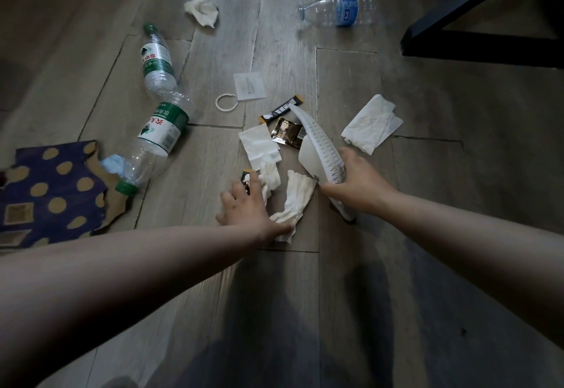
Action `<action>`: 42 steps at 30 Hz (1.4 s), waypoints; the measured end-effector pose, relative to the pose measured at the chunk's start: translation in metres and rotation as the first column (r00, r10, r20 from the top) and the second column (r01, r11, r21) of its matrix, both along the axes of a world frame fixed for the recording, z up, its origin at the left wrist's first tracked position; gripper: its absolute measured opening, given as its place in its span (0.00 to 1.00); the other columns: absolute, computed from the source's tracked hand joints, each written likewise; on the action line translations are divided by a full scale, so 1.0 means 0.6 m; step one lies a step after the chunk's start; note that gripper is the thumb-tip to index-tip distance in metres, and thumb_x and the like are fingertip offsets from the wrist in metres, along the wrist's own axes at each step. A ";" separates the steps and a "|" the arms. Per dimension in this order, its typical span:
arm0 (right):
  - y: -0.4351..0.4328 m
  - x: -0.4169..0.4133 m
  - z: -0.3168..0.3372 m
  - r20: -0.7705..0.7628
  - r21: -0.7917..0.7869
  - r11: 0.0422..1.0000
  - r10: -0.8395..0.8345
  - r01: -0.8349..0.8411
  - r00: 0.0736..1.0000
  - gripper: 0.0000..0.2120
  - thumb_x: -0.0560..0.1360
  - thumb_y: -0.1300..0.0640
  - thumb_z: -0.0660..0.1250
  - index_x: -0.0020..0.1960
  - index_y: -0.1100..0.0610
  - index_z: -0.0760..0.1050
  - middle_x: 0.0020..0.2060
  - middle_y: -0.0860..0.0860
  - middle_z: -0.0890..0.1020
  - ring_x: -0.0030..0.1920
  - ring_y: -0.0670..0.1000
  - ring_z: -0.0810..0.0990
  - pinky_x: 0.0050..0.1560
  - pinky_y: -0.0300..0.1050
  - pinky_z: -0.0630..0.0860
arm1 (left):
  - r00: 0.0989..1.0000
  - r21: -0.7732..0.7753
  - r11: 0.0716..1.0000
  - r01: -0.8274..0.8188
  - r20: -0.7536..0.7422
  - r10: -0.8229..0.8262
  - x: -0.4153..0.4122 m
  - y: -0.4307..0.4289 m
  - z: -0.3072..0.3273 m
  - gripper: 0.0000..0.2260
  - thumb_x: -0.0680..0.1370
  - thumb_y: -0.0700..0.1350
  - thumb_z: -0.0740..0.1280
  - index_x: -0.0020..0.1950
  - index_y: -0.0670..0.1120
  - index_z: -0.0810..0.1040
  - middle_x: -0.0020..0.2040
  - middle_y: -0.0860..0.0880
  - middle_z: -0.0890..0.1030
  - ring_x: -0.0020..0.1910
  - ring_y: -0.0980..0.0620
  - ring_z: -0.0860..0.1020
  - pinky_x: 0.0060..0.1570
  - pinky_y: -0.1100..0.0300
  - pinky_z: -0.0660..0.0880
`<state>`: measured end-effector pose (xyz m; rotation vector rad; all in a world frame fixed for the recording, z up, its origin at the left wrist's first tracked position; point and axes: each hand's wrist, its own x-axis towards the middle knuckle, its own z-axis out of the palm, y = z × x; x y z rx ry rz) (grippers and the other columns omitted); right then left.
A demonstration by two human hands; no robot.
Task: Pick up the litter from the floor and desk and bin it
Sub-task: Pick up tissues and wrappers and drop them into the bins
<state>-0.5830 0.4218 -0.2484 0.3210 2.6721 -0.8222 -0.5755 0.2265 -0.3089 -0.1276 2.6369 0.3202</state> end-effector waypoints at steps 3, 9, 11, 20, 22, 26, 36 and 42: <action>0.008 -0.002 0.001 0.000 0.009 1.000 -0.015 0.015 1.000 0.37 0.70 0.48 0.72 0.73 0.56 0.60 0.65 0.57 0.70 0.63 0.56 0.73 0.59 0.53 0.75 | 0.990 0.008 0.993 0.120 -0.073 -0.120 0.004 -0.007 -0.006 0.56 0.61 0.70 0.72 0.76 0.57 0.39 0.72 0.45 0.55 0.68 0.42 0.60 0.59 0.44 0.69; 0.011 -0.004 -0.001 -0.018 0.000 1.000 -0.028 0.028 0.999 0.36 0.69 0.49 0.71 0.72 0.56 0.61 0.64 0.56 0.71 0.63 0.57 0.72 0.60 0.51 0.73 | 0.969 0.079 0.976 0.204 -0.161 -0.189 -0.021 -0.013 -0.014 0.57 0.63 0.66 0.73 0.76 0.57 0.35 0.72 0.44 0.56 0.67 0.42 0.61 0.61 0.47 0.69; 0.011 -0.004 -0.003 -0.028 0.001 1.000 -0.028 0.028 0.999 0.35 0.68 0.49 0.71 0.71 0.56 0.62 0.62 0.56 0.72 0.62 0.57 0.73 0.57 0.49 0.74 | 0.963 0.110 0.966 0.235 -0.160 -0.217 -0.041 -0.012 -0.009 0.58 0.62 0.63 0.76 0.76 0.58 0.35 0.75 0.44 0.52 0.70 0.40 0.58 0.64 0.47 0.67; 0.012 -0.003 -0.003 -0.004 -0.004 1.000 -0.010 0.010 1.000 0.38 0.68 0.47 0.72 0.73 0.55 0.60 0.66 0.57 0.70 0.64 0.56 0.72 0.62 0.56 0.73 | 0.906 -0.032 0.906 0.423 0.024 -0.422 -0.117 0.004 0.011 0.55 0.59 0.63 0.77 0.77 0.51 0.50 0.77 0.45 0.49 0.70 0.34 0.58 0.67 0.50 0.63; 0.013 -0.003 -0.003 0.001 -0.006 1.000 -0.008 0.008 1.000 0.38 0.69 0.47 0.72 0.73 0.55 0.60 0.66 0.57 0.70 0.65 0.56 0.72 0.63 0.56 0.73 | 0.912 0.045 0.911 0.411 -0.013 -0.411 -0.112 -0.002 0.007 0.47 0.59 0.61 0.78 0.72 0.49 0.61 0.73 0.46 0.56 0.66 0.37 0.65 0.62 0.52 0.69; 0.013 -0.004 -0.005 0.006 -0.007 1.000 -0.012 0.012 1.000 0.39 0.68 0.47 0.72 0.74 0.54 0.59 0.66 0.57 0.70 0.65 0.56 0.72 0.63 0.56 0.73 | 0.914 0.182 0.896 0.406 -0.100 -0.393 -0.097 -0.012 0.001 0.35 0.61 0.54 0.79 0.62 0.47 0.69 0.66 0.46 0.62 0.57 0.43 0.73 0.54 0.53 0.75; 0.009 -0.003 -0.004 0.007 -0.008 1.000 -0.007 0.007 1.000 0.40 0.69 0.48 0.72 0.74 0.55 0.59 0.67 0.57 0.69 0.66 0.56 0.71 0.64 0.55 0.72 | 0.941 0.260 0.905 0.338 -0.098 -0.323 -0.084 -0.018 0.003 0.26 0.65 0.49 0.78 0.59 0.45 0.73 0.62 0.45 0.66 0.53 0.47 0.73 0.45 0.61 0.68; 0.010 -0.003 -0.004 0.010 0.010 1.000 -0.003 0.003 1.000 0.39 0.70 0.48 0.71 0.74 0.56 0.58 0.67 0.57 0.69 0.66 0.57 0.70 0.64 0.54 0.72 | 0.958 0.284 0.915 0.286 -0.098 -0.269 -0.087 -0.021 0.005 0.20 0.65 0.44 0.77 0.54 0.43 0.76 0.53 0.45 0.76 0.49 0.46 0.76 0.43 0.56 0.74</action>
